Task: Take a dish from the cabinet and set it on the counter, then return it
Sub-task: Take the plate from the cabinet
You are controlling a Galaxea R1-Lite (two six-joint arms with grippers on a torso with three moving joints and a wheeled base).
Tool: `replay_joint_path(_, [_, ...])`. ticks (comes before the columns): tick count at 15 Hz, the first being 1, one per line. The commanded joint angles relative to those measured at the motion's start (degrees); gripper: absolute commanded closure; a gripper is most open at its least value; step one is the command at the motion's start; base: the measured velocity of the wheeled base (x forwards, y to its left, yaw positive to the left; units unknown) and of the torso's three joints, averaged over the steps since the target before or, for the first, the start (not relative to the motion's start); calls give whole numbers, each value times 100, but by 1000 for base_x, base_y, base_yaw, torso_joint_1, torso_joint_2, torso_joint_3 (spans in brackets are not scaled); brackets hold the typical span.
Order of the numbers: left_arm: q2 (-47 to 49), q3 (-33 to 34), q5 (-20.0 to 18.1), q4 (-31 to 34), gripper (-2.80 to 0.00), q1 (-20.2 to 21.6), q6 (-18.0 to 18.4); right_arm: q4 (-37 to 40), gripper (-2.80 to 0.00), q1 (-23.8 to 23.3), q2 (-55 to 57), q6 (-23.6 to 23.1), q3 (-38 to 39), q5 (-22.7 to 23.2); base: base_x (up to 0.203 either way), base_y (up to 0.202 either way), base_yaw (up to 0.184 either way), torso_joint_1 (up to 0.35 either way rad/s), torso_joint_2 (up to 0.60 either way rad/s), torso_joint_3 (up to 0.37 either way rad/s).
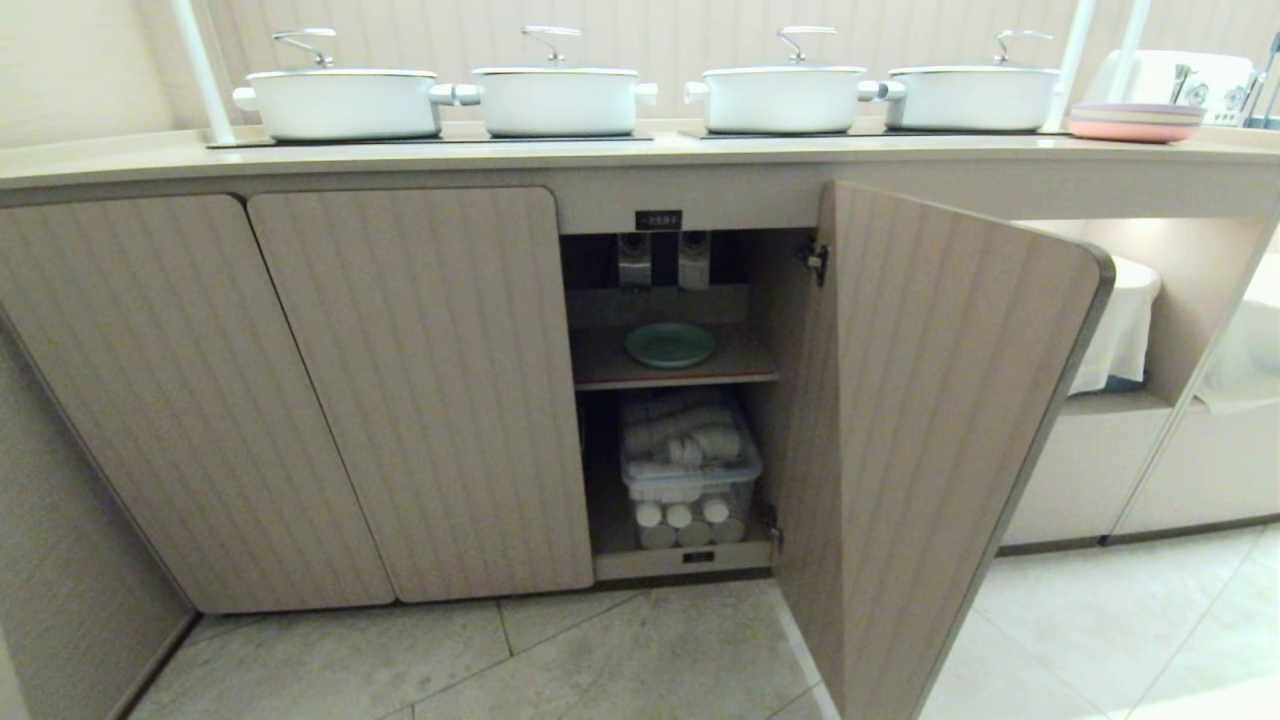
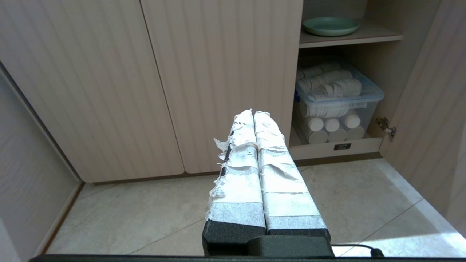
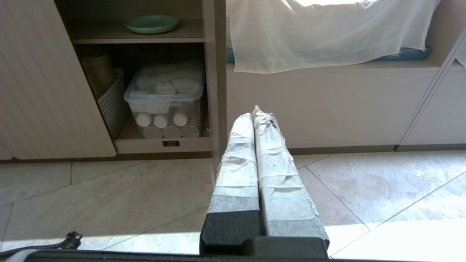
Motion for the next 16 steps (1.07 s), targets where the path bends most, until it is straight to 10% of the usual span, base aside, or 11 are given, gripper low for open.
replay_joint_path(1, [-2, 0, 1, 2, 0, 4, 1, 0, 0, 5, 9, -4, -2, 2, 0, 0, 0, 0, 0, 0])
replay_joint_path(16, [-2, 0, 16, 2, 0, 2, 1, 0, 0, 5, 9, -4, -1, 2, 0, 0, 0, 0, 0, 0])
